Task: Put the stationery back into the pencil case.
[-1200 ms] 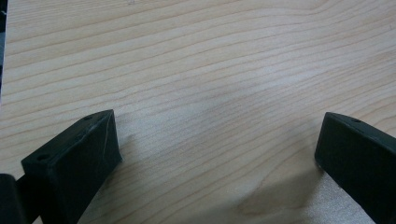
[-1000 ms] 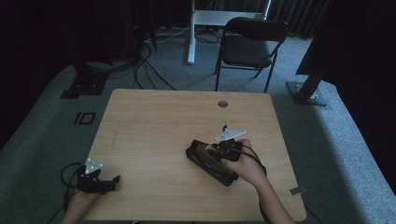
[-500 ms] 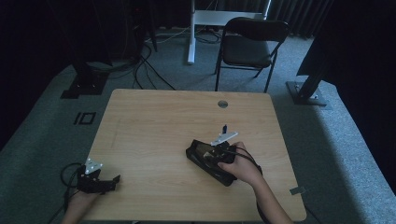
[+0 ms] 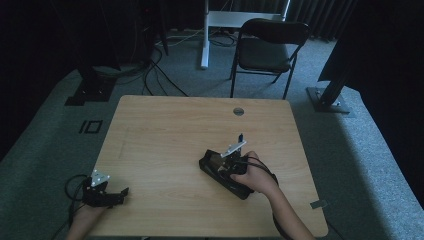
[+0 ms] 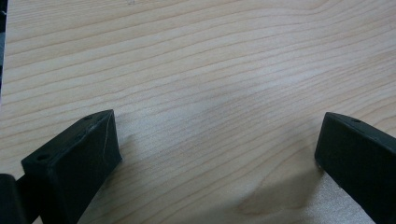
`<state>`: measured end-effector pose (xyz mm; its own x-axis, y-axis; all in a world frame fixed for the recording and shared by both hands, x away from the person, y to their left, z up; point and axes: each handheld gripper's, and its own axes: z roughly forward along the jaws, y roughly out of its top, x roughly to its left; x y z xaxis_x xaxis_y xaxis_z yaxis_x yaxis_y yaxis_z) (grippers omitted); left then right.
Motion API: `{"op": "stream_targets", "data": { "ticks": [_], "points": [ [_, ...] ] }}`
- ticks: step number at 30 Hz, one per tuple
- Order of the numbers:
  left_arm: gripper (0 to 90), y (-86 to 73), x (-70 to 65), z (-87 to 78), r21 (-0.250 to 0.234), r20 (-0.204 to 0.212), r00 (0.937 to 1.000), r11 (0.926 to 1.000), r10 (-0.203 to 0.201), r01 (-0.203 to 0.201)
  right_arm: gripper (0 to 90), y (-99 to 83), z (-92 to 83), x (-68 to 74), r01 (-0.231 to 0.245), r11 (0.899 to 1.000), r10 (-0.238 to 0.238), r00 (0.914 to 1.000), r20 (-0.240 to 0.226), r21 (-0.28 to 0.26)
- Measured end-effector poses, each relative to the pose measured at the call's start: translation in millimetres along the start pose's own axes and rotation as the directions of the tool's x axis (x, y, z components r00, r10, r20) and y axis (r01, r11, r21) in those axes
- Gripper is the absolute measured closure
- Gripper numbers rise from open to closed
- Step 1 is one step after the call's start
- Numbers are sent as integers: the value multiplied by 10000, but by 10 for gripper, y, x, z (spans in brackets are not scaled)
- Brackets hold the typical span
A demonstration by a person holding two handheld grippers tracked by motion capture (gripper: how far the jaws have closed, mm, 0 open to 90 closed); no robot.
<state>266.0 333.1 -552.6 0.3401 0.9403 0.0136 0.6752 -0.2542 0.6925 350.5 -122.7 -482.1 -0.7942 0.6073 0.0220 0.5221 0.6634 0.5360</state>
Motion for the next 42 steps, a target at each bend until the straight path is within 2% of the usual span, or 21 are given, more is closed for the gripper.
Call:
{"op": "stream_targets", "data": {
  "ticks": [8, 13, 22, 29, 35, 42],
  "points": [
    [0, 0, 0, 0, -1, 0, 10000, 10000, -1, 1, 675, 1, 44, -11, 16, 9989, -10, 9999, -126, 476],
    [0, 0, 0, 0, -1, 0, 10000, 10000, 0, 0, 656, 4, 39, -17, -49, 9988, 52, 10000, -56, 485],
    [0, 0, 0, 0, 0, 0, 10000, 10000, 0, 0, 648, 39, -127, 1, -191, 9998, 190, 9997, -136, -85],
    [0, 0, 0, 0, -3, -1, 10000, 10000, -1, 1, 647, 64, -295, -19, -276, 9962, 263, 9995, -169, -828],
    [0, 0, 1, 0, -2, -3, 10000, 10000, 16, -16, 647, 72, -444, -97, -586, 9842, 605, 9981, 64, -1673],
    [0, 0, 0, 0, -1, 0, 10000, 10000, 1, -1, 636, 48, -501, -190, -936, 9751, 1025, 9941, 346, -2012]
  ]
}}
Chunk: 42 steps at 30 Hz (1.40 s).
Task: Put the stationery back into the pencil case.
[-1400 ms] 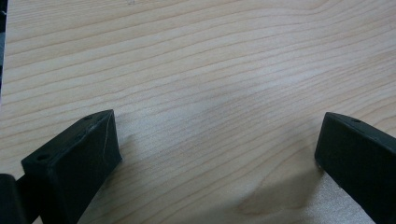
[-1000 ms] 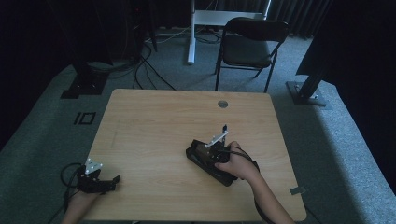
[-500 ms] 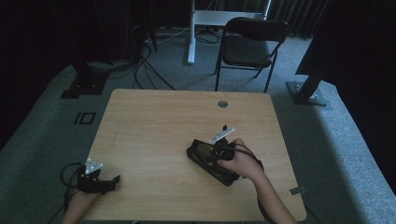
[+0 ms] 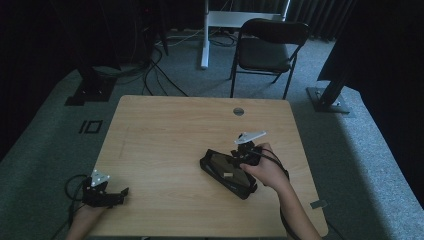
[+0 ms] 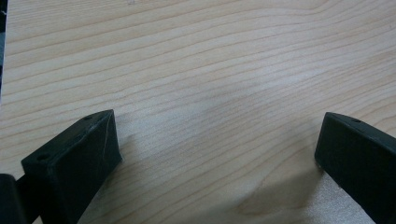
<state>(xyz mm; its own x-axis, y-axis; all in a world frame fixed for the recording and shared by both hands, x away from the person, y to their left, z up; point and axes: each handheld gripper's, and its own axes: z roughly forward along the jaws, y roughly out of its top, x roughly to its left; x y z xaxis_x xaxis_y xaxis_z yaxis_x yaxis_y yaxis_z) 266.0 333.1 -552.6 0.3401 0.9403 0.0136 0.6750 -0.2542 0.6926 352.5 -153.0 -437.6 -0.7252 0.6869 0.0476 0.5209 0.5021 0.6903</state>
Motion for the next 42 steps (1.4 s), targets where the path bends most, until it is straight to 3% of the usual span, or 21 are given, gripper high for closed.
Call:
{"op": "stream_targets", "data": {
  "ticks": [7, 12, 13, 19, 27, 29, 31, 36, 42],
  "points": [
    [0, 0, 0, 0, 0, -1, 10000, 10000, -2, 2, 621, -20, 35, -137, -675, 9968, 696, 9962, 516, -424],
    [0, 0, 0, 0, 3, 0, 10000, 10000, 1, -1, 621, -51, 76, -226, -959, 9944, 994, 9915, 841, -449],
    [0, 0, 0, 0, 1, 1, 10000, 10000, -1, 1, 620, -68, 110, -274, -1149, 9924, 1190, 9870, 1084, -436],
    [0, 0, 0, 0, 1, 1, 10000, 10000, -1, 1, 613, -115, 217, -398, -1599, 9860, 1655, 9737, 1565, -475],
    [0, 0, 0, 0, -2, 0, 10000, 10000, -3, 3, 596, -171, 350, -538, -2224, 9738, 2274, 9546, 1926, -476],
    [0, 0, 0, 0, -1, -1, 10000, 10000, -1, 1, 584, -179, 391, -574, -2449, 9680, 2508, 9458, 2063, -542],
    [0, 0, 0, 0, 1, 0, 10000, 10000, -1, 1, 585, -184, 406, -586, -2456, 9678, 2517, 9436, 2151, -551],
    [0, 0, 0, 0, 1, 0, 10000, 10000, -2, 2, 581, -226, 522, -680, -3057, 9503, 3109, 9211, 2344, -588],
    [0, 0, 0, 0, 2, -1, 10000, 10000, 1, -1, 573, -280, 671, -732, -3477, 9366, 3479, 9088, 2302, -430]
  ]
}}
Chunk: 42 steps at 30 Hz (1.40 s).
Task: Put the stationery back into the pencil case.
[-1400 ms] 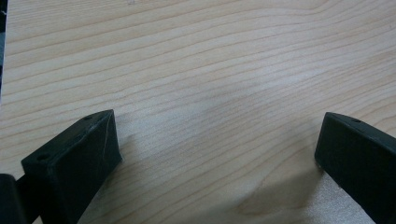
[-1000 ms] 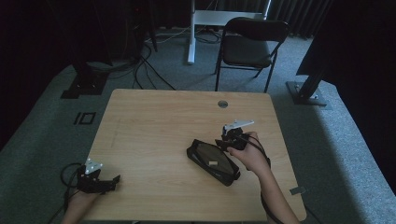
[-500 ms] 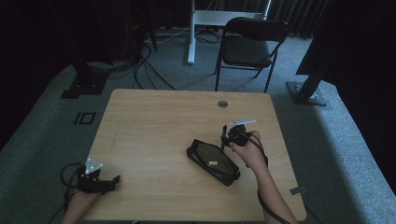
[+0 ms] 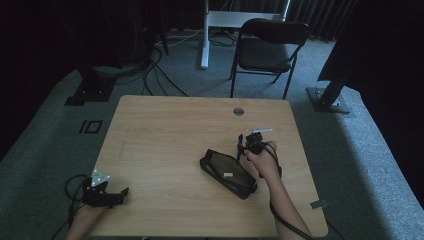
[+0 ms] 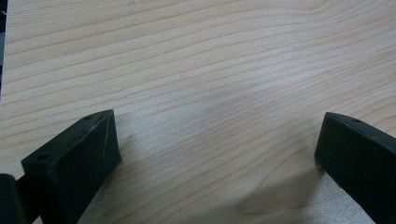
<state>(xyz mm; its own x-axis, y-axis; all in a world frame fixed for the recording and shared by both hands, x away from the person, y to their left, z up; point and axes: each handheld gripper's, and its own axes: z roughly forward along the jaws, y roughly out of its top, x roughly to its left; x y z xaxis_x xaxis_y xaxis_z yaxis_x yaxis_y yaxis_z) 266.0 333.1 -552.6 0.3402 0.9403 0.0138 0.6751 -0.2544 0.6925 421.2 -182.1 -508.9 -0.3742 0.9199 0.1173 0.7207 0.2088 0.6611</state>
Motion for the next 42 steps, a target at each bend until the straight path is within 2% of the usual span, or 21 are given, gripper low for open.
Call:
{"op": "stream_targets", "data": {
  "ticks": [8, 17, 21, 33, 42],
  "points": [
    [0, 0, 0, 0, -2, 1, 10000, 10000, -2, 2, 573, -10, 121, -12, -302, 9994, 301, 9995, 112, 139],
    [0, 0, 0, 0, 0, 2, 10000, 10000, -2, 2, 577, -6, 199, -9, -413, 9986, 405, 9989, 242, 337],
    [0, 0, 0, 0, -1, 1, 10000, 10000, -1, 1, 594, -24, 226, -2, -259, 9985, 244, 9992, 312, 478],
    [0, 0, 0, 0, -2, 1, 10000, 10000, -2, 2, 611, -44, 251, -8, -245, 9975, 219, 9990, 401, 663],
    [0, 0, 0, 0, -1, 1, 10000, 10000, -1, 1, 727, -26, 264, 48, 327, 9958, -353, 9990, 287, 860]
  ]
}}
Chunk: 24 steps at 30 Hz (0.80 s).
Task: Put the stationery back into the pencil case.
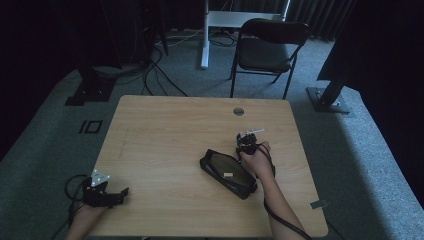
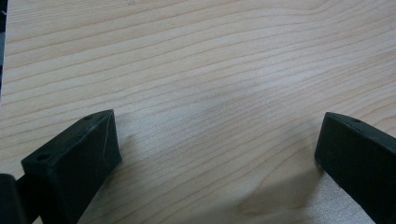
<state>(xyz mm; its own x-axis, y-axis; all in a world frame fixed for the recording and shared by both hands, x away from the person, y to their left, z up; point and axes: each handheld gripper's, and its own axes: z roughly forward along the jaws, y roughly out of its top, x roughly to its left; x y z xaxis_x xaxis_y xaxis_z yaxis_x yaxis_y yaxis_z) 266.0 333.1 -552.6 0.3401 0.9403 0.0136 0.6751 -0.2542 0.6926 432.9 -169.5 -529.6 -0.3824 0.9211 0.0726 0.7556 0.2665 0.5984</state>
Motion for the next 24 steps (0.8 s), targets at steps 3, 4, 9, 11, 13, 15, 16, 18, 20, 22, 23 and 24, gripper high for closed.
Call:
{"op": "stream_targets", "data": {
  "ticks": [3, 4, 9, 11, 13, 15, 16, 18, 20, 22, 23, 24],
  "points": [
    [0, 0, 0, 0, -1, 0, 10000, 10000, 0, 0, 781, 3, -2, 3, 40, 10000, -39, 9999, -162, 76],
    [0, 0, 0, 0, 0, 0, 10000, 10000, -2, 2, 786, 4, -3, 5, 61, 9999, -59, 9998, -182, 111],
    [0, 0, 0, 0, 1, 0, 10000, 10000, -1, 1, 791, 7, -4, -3, 97, 9999, -94, 9996, -271, 124],
    [0, 0, 0, 0, 0, 0, 10000, 10000, 1, -1, 791, 1, -3, -18, -36, 10000, 38, 9994, -345, 49],
    [0, 0, 0, 0, 0, 0, 10000, 10000, -1, 1, 791, -4, -5, -28, -175, 9998, 176, 9990, -410, 24],
    [0, 0, 0, 0, 0, 1, 10000, 10000, -2, 2, 791, -1, -6, -30, -176, 9998, 178, 9990, -399, 56],
    [0, 0, 0, 0, 1, 1, 10000, 10000, 0, 0, 791, 3, -11, -35, -189, 9998, 192, 9988, -445, 77],
    [0, 0, 0, 0, -1, 0, 10000, 10000, -1, 1, 791, 13, -35, -37, -267, 9996, 265, 9983, -512, -24],
    [0, 0, 0, 0, 0, 1, 10000, 10000, -1, 1, 791, 35, -71, -36, -203, 9998, 199, 9983, -549, -68],
    [0, 0, 0, 0, -2, 0, 10000, 10000, -2, 2, 791, 58, -113, -43, -150, 9998, 143, 9985, -533, -132],
    [0, 0, 0, 0, -2, 0, 10000, 10000, -2, 2, 791, 67, -133, -49, -188, 9996, 177, 9984, -529, -199],
    [0, 0, 0, 0, 0, -1, 10000, 10000, -2, 2, 791, 73, -155, -55, -180, 9996, 169, 9983, -552, -199]
  ]
}}
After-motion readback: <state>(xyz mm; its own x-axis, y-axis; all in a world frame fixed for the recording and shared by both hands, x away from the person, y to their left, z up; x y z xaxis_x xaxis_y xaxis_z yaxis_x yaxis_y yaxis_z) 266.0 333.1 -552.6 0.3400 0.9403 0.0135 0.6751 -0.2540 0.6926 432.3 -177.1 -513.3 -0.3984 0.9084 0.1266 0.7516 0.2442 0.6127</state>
